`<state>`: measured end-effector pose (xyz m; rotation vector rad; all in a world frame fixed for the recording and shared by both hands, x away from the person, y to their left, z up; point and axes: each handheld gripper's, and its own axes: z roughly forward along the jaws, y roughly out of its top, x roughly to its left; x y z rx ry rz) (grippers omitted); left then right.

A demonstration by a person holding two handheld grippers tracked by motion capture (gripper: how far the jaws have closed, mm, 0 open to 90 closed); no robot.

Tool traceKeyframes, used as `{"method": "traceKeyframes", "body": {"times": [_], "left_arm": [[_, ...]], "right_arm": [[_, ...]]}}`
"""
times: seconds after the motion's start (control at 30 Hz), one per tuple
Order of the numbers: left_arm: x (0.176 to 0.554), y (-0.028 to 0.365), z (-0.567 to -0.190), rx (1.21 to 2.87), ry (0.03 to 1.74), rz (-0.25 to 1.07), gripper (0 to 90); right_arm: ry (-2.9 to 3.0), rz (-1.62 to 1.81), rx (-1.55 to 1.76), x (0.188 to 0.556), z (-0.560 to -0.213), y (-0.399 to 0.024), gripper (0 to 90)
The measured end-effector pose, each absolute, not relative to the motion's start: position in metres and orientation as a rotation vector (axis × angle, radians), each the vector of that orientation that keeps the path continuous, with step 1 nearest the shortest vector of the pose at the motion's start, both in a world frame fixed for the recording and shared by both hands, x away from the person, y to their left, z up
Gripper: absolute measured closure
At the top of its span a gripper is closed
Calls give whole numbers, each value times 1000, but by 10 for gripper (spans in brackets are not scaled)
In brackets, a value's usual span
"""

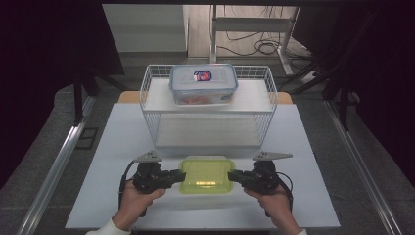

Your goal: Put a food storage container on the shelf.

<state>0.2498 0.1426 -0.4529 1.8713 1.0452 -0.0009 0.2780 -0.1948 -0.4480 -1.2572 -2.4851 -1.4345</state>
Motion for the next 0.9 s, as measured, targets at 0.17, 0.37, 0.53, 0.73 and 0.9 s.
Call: {"method": "traceKeyframes", "body": {"times": [0.17,0.37,0.53,0.73,0.9], "left_arm": [[255,143,-440,1871,1040,25,779],[262,146,-423,1852,1016,37,782],[268,147,-406,1829,995,58,783],[274,150,-382,1820,965,93,783],[283,153,-364,1811,947,116,785]], "right_arm": [[-2502,-1470,-1248,282,-433,-193,792],[-2542,-1507,-1229,287,-411,-191,792],[-2570,-1532,-1221,289,-392,-189,792],[-2597,-1578,-1194,295,-366,-187,791],[-2623,-1614,-1182,300,-345,-183,791]]}}
